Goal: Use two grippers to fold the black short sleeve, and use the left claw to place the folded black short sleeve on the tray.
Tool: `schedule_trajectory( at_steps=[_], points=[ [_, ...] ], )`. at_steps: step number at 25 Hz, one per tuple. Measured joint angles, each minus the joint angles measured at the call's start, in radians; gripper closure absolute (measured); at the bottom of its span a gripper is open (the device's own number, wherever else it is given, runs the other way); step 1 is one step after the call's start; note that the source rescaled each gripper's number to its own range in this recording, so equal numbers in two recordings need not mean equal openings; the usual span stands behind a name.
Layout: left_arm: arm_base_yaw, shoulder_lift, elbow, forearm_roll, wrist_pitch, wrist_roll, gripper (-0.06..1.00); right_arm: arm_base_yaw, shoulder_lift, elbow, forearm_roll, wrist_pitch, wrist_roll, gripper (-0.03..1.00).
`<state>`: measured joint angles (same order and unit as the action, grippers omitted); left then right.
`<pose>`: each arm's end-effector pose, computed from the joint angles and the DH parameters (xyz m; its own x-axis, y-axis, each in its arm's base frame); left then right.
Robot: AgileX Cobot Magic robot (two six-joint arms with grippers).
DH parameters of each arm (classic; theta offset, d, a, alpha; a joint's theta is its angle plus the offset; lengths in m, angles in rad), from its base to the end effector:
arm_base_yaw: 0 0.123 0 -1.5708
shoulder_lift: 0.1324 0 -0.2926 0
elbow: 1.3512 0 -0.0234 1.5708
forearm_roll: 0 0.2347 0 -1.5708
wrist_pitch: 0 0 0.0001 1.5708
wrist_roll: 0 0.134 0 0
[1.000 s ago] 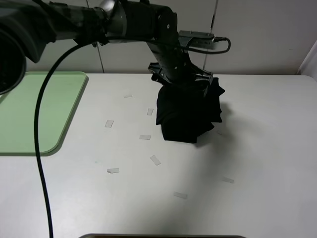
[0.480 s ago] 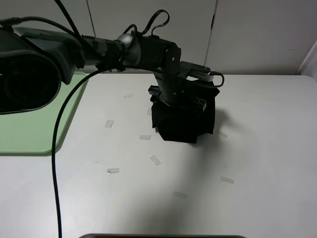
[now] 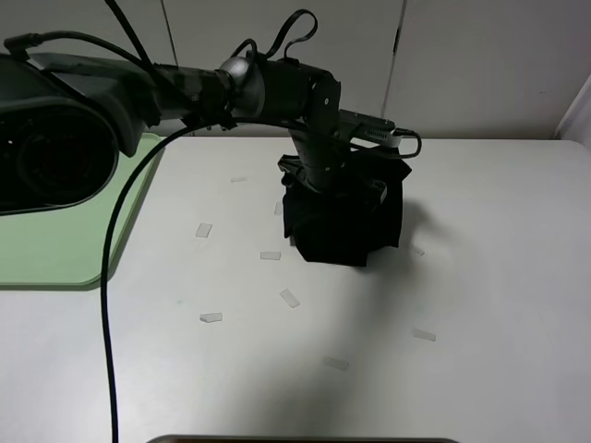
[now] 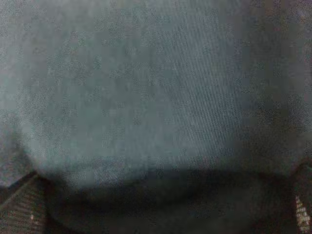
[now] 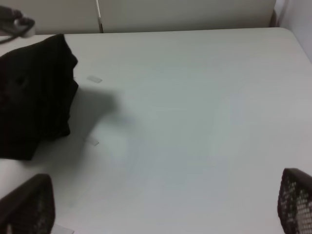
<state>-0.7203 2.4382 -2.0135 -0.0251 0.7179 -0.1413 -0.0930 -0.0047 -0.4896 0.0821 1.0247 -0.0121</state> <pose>0.4054 -0.3588 0.1089 -0.7517 0.4475 -0.4844 0.5528 0.8281 -0.0928 0.0147 0.0081 0.2515 -0.4245 0.0703 -0.9027 0.0426 0.9974 0.0576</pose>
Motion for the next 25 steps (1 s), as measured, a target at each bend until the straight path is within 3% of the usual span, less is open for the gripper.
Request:
schedule_trajectory(
  at_steps=[7, 14, 20, 25],
  points=[
    [0.009, -0.069, -0.151, -0.013, 0.183, -0.008, -0.05, 0.000, 0.000, 0.000, 0.000, -0.001, 0.000, -0.03],
    [0.087, -0.107, -0.167, -0.082, 0.308, -0.014, -0.05, 0.000, 0.000, 0.000, 0.000, -0.001, 0.000, -0.03],
    [0.142, -0.107, -0.071, -0.138, 0.288, 0.011, -0.05, 0.000, 0.000, 0.000, 0.000, -0.001, 0.000, -0.03],
    [0.146, -0.106, 0.038, -0.164, 0.184, 0.011, -0.05, 0.000, 0.000, 0.000, 0.000, -0.001, 0.000, -0.03]
  ],
)
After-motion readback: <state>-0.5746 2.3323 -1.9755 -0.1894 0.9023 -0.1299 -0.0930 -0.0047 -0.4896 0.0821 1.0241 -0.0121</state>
